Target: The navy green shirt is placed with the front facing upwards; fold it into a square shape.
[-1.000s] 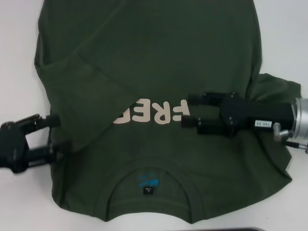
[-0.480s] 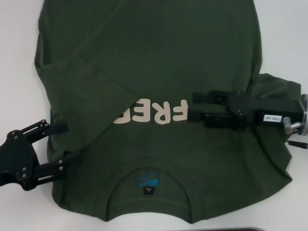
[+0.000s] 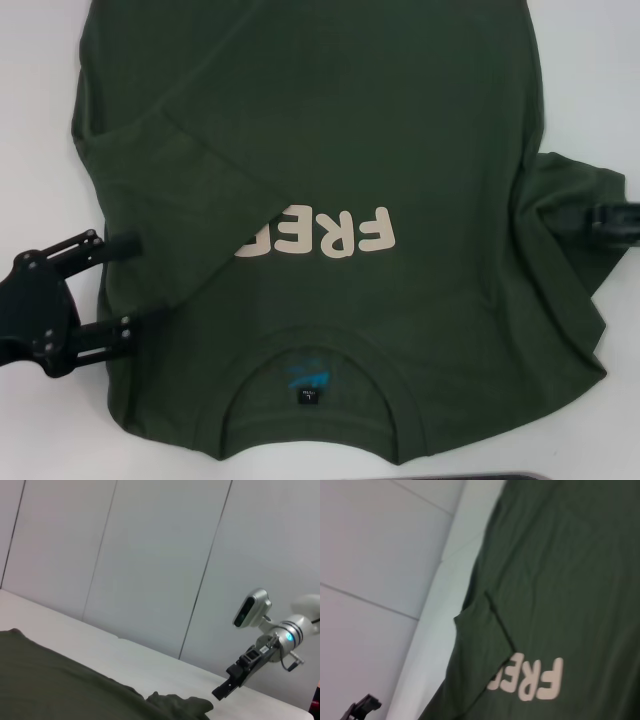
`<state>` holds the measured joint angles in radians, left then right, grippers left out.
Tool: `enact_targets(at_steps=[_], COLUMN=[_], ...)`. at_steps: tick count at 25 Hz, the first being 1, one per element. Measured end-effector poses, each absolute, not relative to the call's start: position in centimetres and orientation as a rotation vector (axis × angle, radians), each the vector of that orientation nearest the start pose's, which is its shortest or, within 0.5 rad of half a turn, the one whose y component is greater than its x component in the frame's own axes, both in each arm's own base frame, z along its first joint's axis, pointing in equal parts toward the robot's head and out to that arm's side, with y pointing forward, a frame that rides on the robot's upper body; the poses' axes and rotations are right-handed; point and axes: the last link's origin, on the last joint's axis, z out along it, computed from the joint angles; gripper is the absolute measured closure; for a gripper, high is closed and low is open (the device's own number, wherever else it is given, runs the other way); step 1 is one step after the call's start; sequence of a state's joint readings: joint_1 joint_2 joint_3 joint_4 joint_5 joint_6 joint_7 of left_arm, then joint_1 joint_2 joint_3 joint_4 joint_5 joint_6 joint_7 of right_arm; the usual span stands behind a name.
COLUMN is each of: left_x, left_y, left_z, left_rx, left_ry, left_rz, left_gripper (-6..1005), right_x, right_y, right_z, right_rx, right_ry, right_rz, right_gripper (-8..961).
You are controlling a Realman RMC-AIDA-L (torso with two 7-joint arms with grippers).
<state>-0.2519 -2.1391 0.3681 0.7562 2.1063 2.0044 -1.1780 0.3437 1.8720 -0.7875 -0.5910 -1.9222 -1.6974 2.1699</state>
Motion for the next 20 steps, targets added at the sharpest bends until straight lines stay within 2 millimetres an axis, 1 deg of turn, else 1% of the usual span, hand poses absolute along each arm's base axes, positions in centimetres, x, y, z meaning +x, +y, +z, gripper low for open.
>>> enact_targets(at_steps=[4,6,8,10,15,20], left_x=[-30.7,-30.6,-30.6,-30.7,-30.9,-30.9], left_y=[21.2,21.3,21.3,21.3,21.3,21.1], left_z=[2.8,2.8,2.8,2.9,3.2,3.3], left_rx=[-2.648,-2.649,-2.650,-2.648,-2.644,-2.638], left_ry=[-0.596,-0.593,-0.592,-0.589,-0.581,-0.585], left_rz=[-0.997,-0.997,-0.992,-0.985,-0.973,-0.975], left_gripper=[157,157,157,157,157,157], right_x=[33.9,34.0,34.1,34.3,34.4,34.3], right_y=[27.4,27.7,28.1,28.6,29.4,29.8], right_z=[9.6,11.0,11.9,12.4,12.7,12.7], right_rx=[-2.262,-2.216,-2.177,-2.147,-2.108,-2.086], right_ry=[1.934,1.948,1.961,1.981,2.023,2.046], right_rz=[0.631,0.581,0.530,0.465,0.326,0.270], right_gripper=[150,151,153,157,163,162])
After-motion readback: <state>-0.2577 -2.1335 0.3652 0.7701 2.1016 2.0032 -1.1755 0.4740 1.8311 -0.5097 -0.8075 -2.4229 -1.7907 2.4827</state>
